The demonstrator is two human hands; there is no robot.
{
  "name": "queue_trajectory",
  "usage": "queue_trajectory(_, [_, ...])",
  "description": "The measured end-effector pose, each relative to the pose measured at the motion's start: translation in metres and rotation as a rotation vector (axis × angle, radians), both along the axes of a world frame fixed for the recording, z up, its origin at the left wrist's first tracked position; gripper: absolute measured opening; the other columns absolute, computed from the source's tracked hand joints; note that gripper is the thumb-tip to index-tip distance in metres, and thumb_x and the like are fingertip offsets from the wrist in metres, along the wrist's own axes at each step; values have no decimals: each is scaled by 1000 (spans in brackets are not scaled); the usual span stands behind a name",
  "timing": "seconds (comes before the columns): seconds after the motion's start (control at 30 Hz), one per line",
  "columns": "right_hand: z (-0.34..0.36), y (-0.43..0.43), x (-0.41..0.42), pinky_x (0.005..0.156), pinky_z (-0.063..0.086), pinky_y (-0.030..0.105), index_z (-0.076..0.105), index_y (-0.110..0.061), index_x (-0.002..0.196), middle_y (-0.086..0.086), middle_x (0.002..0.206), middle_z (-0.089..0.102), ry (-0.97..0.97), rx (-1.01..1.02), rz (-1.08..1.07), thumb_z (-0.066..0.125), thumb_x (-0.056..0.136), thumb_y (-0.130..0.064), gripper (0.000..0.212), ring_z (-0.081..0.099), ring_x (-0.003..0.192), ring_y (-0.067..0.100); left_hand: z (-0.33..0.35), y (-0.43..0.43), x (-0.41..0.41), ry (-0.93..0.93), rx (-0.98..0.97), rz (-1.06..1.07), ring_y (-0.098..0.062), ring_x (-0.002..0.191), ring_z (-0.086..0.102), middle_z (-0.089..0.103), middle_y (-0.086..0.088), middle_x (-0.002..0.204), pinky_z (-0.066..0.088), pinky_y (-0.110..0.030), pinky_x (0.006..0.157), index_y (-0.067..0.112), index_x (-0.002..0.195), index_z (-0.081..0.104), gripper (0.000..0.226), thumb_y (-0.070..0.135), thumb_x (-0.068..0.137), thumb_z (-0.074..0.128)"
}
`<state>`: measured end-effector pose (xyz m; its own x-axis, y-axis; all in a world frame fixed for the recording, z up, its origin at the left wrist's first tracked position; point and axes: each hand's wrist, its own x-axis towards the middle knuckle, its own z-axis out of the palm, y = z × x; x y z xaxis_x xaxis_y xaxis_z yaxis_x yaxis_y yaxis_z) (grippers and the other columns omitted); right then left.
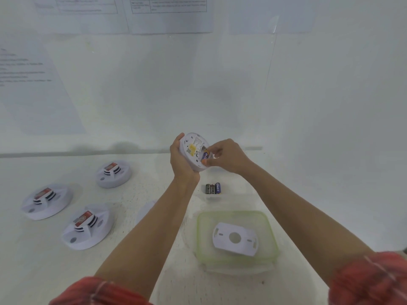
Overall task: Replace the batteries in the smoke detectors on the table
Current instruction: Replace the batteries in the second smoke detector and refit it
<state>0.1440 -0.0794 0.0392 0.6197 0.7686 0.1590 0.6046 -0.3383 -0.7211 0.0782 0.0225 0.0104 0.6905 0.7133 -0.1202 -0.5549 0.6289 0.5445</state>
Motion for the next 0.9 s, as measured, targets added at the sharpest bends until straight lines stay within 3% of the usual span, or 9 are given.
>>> queue_trajectory(0.1, [3, 1, 5, 62, 36, 14, 70, -3, 98, 5, 83, 57, 116, 24, -2, 82, 67, -18, 36, 47, 66, 6, 2, -2, 0, 17, 9, 25, -30, 104, 52, 56, -8, 109, 47, -38, 81, 26, 94, 58, 23, 29, 96, 35])
queue_trajectory(0.27, [6, 5, 4, 60, 35, 22, 70, -5, 83, 4, 68, 55, 207, 13, 44, 81, 67, -10, 20, 45, 61, 11, 1, 0, -2, 42, 12, 35, -29, 104, 54, 56, -9, 113, 47, -38, 82, 26, 94, 59, 23, 28, 95, 36])
queue_trajectory(0.47, [3, 11, 0, 70, 46, 34, 49, -15, 74, 13, 84, 63, 161, 32, -55, 81, 62, -9, 35, 57, 76, 22, 0, -5, -4, 77, 47, 58, -26, 96, 56, 60, -4, 97, 48, -34, 74, 25, 92, 60, 22, 25, 95, 38])
queue_trajectory(0.53, [2, 13, -5, 66, 48, 26, 47, -14, 77, 11, 77, 65, 142, 96, -111, 79, 64, -6, 35, 60, 69, 17, 3, -5, -4, 82, 58, 45, -25, 90, 58, 60, -3, 96, 47, -34, 74, 26, 91, 60, 22, 26, 95, 38])
queue_trajectory(0.6, [4, 12, -11, 51, 45, 12, 48, -12, 82, 4, 64, 62, 152, 181, -141, 77, 66, -1, 34, 57, 56, 6, 4, -4, -4, 100, 66, 35, -24, 88, 59, 61, -4, 98, 47, -36, 78, 26, 93, 60, 21, 28, 94, 40])
queue_trajectory(0.7, [6, 1, -2, 44, 46, 13, 52, -10, 84, 6, 63, 61, 254, 288, -255, 71, 65, 8, 32, 57, 50, 11, 1, 3, -5, 101, 60, 58, -26, 100, 57, 59, -6, 110, 45, -42, 91, 26, 99, 60, 21, 31, 94, 40])
queue_trajectory(0.77, [5, -9, 10, 58, 54, 27, 57, -9, 77, 15, 73, 62, 272, 179, -314, 70, 61, 10, 28, 57, 54, 21, 0, 8, -8, 100, 62, 96, -26, 103, 56, 58, -6, 113, 44, -43, 95, 26, 97, 59, 22, 29, 96, 37])
queue_trajectory(0.8, [3, -13, 12, 65, 54, 32, 60, -7, 74, 14, 71, 61, 236, 15, -302, 71, 59, 9, 24, 55, 56, 22, -1, 9, -9, 93, 57, 100, -25, 104, 56, 59, -6, 113, 44, -43, 96, 27, 96, 59, 22, 29, 96, 37])
queue_trajectory(0.9, [-17, -18, 7, 66, 51, 28, 68, 4, 91, 12, 74, 63, 104, -451, -208, 73, 67, 0, 25, 57, 66, 20, -1, 9, -9, 91, 28, 92, -26, 106, 57, 59, -6, 114, 44, -45, 98, 28, 94, 60, 21, 29, 95, 39])
